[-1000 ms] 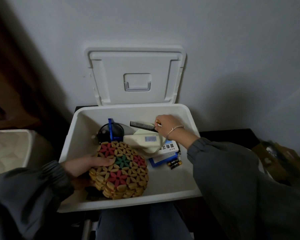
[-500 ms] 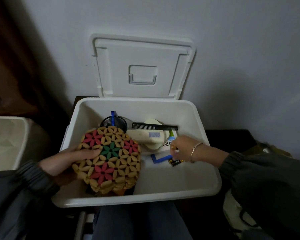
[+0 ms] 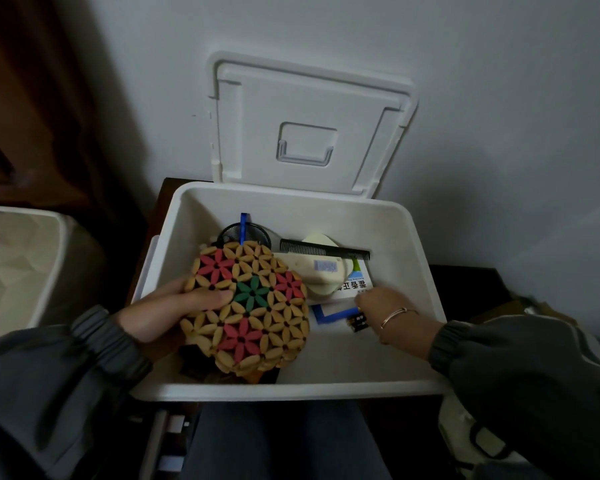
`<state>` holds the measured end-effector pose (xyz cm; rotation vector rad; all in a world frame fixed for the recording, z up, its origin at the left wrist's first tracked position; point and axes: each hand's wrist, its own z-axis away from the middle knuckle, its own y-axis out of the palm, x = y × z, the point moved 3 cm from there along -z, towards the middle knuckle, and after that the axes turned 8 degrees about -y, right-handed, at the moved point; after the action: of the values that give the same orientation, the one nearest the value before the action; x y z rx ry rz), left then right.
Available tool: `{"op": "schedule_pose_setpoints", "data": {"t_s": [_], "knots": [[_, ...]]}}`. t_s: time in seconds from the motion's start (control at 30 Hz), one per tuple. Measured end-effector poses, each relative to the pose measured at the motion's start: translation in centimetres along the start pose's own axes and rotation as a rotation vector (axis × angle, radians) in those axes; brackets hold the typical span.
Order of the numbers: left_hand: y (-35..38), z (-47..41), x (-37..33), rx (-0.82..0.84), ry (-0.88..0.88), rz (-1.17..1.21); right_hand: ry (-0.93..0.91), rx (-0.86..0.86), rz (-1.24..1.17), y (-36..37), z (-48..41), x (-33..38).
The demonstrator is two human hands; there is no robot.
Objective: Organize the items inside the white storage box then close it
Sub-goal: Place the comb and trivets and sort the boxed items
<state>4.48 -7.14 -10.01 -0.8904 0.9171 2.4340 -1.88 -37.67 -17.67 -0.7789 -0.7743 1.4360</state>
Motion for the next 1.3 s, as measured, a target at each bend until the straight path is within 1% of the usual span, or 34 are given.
{"op": "schedule_pose_setpoints", "data": {"t_s": [0.13, 0.23, 0.43, 0.67, 0.87, 1.0, 1.1, 1.17, 1.2, 1.27, 1.3], "knots": [[0.2, -0.1, 0.1, 0.015, -0.01, 0.001, 0.021, 0.085, 0.098, 1.0, 0.0, 0.5], [0.2, -0.3, 0.3, 0.0, -0.01, -0.014, 0.036, 0.112, 0.118, 1.5, 0.0, 0.6], [-0.2, -0.5, 0.4, -0.025, -0.008, -0.036, -0.032, 0.162, 0.239, 3.3, -1.2, 0.5], [-0.4, -0.6, 0.5, -0.027, -0.013, -0.063, -0.054, 0.191, 0.285, 4.5, -2.6, 0.6], [-0.5, -0.8, 0.7, -0.028, -0.018, -0.059, -0.141, 0.193, 0.296, 5.0, -1.9, 0.5], [-0.5, -0.8, 0.8, -0.035, -0.084, -0.029, -0.11, 0.21, 0.209, 4.2, -1.4, 0.7], [-0.2, -0.8, 1.0, -0.011, -0.21, 0.055, -0.081, 0.244, 0.086, 2.8, -0.4, 1.0], [0.4, -1.1, 1.5, -0.007, -0.304, 0.127, -0.042, 0.193, -0.064, 0.9, 0.3, 0.7], [0.8, -1.3, 1.7, -0.013, -0.334, 0.139, -0.027, 0.137, -0.168, -0.1, 0.6, 0.3], [1.6, -1.9, 2.2, -0.025, -0.365, 0.132, 0.01, 0.04, -0.383, -2.0, 1.3, -0.4], [1.9, -2.3, 2.4, -0.048, -0.381, 0.119, 0.013, 0.004, -0.446, -2.6, 1.6, -0.4]]}}
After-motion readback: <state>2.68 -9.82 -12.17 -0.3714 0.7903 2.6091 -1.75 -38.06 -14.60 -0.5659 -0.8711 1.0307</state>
